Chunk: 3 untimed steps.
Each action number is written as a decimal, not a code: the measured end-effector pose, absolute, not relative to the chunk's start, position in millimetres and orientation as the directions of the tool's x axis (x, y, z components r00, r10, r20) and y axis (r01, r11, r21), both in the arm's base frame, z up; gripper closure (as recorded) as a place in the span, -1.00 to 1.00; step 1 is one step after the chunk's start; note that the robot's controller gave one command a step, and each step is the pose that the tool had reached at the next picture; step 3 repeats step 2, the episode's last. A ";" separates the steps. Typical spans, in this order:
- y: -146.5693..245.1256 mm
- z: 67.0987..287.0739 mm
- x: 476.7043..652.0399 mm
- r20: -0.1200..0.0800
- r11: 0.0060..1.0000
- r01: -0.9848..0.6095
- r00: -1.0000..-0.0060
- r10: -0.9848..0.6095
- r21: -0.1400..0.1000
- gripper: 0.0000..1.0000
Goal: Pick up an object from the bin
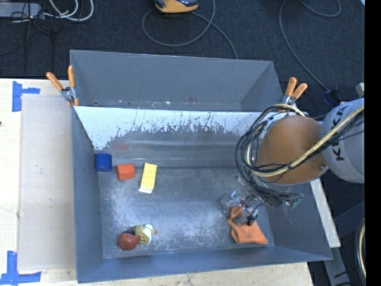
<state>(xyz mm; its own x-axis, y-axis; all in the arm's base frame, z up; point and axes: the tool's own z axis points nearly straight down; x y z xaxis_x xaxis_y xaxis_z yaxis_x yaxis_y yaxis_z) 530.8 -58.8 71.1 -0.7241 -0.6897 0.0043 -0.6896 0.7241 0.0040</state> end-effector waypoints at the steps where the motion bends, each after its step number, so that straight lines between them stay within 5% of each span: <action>1: -58.9 71.1 530.8 0.004 0.725 -0.688 -0.725 -0.688 0.004 1.00; 2: -78.0 221.9 538.3 0.002 0.757 -0.654 -0.757 -0.654 0.004 1.00; 3: -78.0 221.9 538.3 0.002 0.757 -0.654 -0.757 -0.654 0.004 1.00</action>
Offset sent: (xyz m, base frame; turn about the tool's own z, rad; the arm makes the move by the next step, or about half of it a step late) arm 0.0066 -0.0196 0.1506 0.0434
